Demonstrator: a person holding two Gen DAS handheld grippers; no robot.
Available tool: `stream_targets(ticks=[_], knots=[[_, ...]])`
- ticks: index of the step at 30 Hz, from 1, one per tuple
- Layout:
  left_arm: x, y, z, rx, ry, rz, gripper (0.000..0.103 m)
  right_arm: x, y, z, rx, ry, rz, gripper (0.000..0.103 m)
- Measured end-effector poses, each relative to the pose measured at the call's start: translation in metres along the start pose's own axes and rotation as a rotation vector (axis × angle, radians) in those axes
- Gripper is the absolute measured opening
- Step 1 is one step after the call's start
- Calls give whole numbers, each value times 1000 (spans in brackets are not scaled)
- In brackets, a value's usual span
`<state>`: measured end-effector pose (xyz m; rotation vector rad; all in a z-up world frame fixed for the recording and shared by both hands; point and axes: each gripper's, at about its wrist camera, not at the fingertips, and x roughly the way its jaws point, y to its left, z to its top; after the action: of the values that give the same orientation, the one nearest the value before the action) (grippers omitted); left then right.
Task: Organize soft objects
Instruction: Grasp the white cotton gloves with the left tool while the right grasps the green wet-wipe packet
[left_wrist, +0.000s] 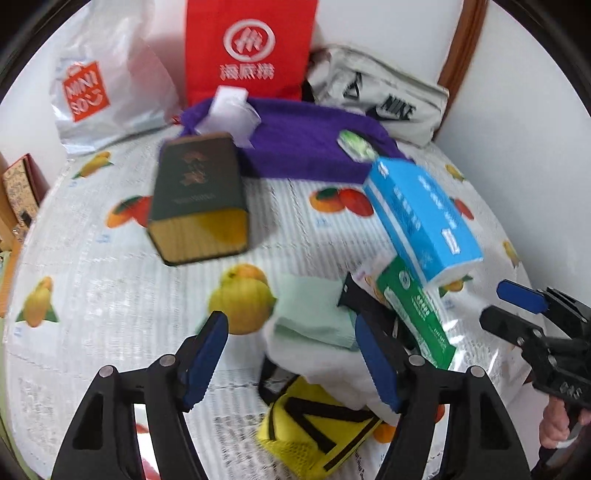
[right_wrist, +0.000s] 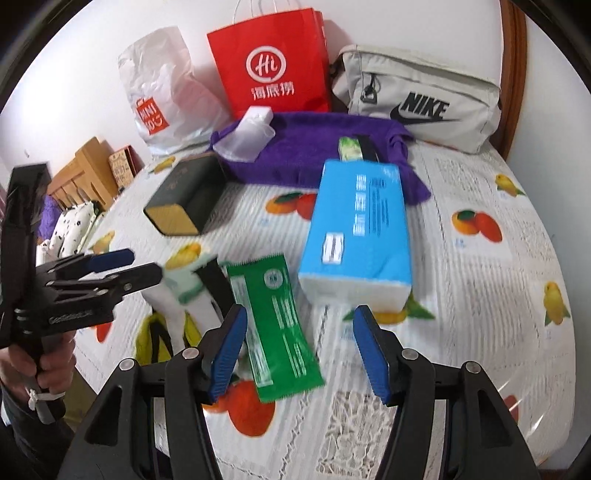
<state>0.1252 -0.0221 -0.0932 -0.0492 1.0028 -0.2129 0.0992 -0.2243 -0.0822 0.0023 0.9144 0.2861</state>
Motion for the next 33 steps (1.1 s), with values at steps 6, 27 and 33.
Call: stream_targets(ticks=[6, 27, 33], knots=[[35, 0, -6, -39, 52, -67, 71, 13, -1, -17, -21, 30, 6, 59], [32, 6, -8, -32, 50, -140, 24, 70, 27, -21, -173, 60, 62, 42], [19, 14, -6, -40, 13, -149, 21, 46, 27, -25, -195, 40, 65, 38]])
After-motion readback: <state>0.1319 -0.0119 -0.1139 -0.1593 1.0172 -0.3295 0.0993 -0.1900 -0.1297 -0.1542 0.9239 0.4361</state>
